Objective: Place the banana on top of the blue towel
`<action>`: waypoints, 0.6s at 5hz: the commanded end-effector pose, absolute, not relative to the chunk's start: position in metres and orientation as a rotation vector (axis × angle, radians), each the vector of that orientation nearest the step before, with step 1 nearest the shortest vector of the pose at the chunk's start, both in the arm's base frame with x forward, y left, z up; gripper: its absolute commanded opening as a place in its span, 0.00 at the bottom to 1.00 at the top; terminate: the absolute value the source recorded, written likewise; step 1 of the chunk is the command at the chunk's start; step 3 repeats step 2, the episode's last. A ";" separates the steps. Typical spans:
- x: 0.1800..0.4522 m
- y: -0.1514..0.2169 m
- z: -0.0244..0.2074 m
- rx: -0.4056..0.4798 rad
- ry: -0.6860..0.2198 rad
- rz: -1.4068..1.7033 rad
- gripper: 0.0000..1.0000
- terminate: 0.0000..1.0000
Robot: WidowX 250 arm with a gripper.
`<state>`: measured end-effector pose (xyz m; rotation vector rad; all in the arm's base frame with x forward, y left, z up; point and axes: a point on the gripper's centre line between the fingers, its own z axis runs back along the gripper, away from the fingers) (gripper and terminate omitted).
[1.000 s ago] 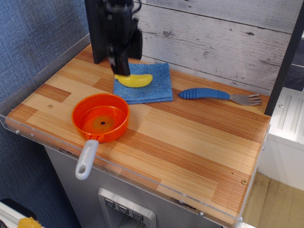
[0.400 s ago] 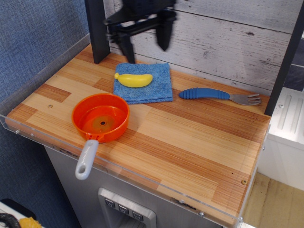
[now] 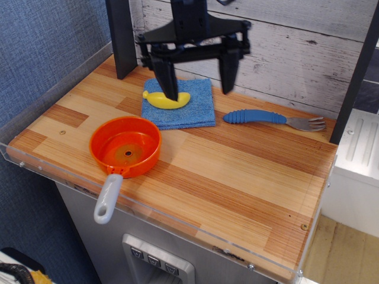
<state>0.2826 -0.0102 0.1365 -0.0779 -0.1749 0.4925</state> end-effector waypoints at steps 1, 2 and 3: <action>0.260 -0.012 0.142 -0.087 -0.221 0.356 1.00 0.00; 0.260 -0.012 0.142 -0.087 -0.221 0.356 1.00 1.00; 0.260 -0.012 0.142 -0.087 -0.221 0.356 1.00 1.00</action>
